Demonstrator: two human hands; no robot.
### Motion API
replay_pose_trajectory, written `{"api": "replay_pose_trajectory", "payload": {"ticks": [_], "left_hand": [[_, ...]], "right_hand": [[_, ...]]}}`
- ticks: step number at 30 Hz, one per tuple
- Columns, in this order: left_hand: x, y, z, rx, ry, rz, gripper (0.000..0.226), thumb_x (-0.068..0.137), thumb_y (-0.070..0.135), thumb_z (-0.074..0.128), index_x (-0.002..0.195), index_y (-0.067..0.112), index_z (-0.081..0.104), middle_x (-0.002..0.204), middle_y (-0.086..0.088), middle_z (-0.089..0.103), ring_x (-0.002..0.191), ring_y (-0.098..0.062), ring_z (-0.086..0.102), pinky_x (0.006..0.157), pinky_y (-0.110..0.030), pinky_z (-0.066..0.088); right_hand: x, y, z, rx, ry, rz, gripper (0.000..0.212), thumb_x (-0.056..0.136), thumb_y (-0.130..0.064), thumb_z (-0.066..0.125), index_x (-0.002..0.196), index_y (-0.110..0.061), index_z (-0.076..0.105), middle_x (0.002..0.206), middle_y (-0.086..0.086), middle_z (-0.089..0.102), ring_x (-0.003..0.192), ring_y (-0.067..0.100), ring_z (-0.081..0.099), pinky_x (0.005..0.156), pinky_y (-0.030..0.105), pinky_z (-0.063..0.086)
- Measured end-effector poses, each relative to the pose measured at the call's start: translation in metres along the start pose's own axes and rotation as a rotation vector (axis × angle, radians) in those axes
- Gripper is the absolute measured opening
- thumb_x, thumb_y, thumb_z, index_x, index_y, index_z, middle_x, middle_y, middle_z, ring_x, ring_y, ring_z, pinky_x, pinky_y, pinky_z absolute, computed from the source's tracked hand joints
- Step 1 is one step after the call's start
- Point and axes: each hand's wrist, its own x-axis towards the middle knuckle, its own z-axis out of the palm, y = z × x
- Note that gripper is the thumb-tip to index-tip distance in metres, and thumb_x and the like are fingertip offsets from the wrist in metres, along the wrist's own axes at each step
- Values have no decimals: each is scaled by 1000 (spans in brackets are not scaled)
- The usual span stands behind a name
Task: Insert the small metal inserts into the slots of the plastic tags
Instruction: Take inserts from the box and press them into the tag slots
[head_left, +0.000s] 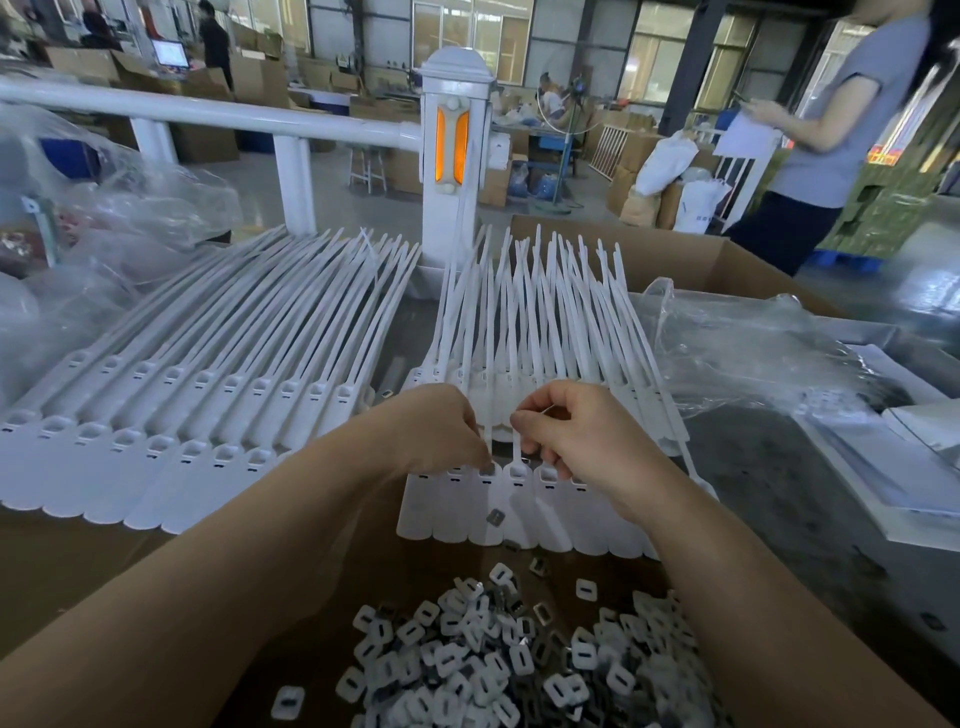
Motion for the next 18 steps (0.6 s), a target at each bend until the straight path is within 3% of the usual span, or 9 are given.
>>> {"api": "replay_pose_trajectory", "payload": {"ticks": [14,18], "left_hand": [[1,-4,-1,-39,-1,36,17,86,30,72,72,25,66,70,9,63,69,-7,58,60,-21,42],[-6,7,1,50,86,265,8,86,30,72,86,22,71,77,9,67,70,-4,62,64,-18,48]], "right_hand": [[2,6,0,1,-2,-4,1,95,-24,65,94,-23,66,70,-5,69,50,-4,59,48,14,43],[2,6,-2,37,-4,19,4,96,-21,63,94,-19,67,68,-4,69,50,0,58,49,18,45]]}}
